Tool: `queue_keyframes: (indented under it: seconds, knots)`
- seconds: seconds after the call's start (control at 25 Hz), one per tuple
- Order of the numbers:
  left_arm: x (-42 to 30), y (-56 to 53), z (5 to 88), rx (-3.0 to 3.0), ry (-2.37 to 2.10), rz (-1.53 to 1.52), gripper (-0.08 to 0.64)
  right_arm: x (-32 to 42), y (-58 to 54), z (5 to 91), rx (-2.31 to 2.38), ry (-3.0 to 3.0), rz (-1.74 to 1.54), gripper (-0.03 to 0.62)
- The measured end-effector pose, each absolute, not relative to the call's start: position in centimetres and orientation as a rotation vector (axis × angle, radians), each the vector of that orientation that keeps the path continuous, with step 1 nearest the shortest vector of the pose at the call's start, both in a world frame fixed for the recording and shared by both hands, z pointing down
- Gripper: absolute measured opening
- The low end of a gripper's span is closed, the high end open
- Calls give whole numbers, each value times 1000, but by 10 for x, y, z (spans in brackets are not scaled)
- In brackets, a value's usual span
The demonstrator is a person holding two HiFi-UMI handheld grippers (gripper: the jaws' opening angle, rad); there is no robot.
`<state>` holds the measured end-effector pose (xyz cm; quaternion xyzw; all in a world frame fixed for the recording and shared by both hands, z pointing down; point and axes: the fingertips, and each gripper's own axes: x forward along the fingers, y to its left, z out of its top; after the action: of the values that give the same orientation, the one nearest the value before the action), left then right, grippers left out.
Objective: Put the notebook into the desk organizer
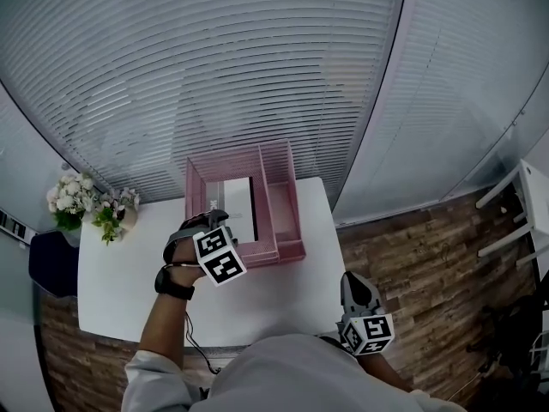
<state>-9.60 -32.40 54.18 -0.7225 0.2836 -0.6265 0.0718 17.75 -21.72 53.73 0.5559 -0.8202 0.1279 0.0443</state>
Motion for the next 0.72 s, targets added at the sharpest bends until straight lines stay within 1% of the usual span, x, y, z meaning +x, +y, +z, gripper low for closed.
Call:
queue_keyframes:
  seconds: [0.2, 0.32, 0.4, 0.72]
  knots:
    - [-96, -310, 506, -2317, 1027, -1613, 185, 166, -225, 523, 1683, -2543, 349, 12]
    - [-101, -297, 489, -2376, 1118, -1466, 160, 158, -227, 515, 1673, -2562, 322, 12]
    - [-103, -288, 478, -2395, 1177, -1379, 126, 154, -228, 510, 1666, -2574, 303, 12]
    - [-108, -247, 453, -2514, 1365, -1070, 34, 134, -229, 490, 1615, -2623, 249, 12]
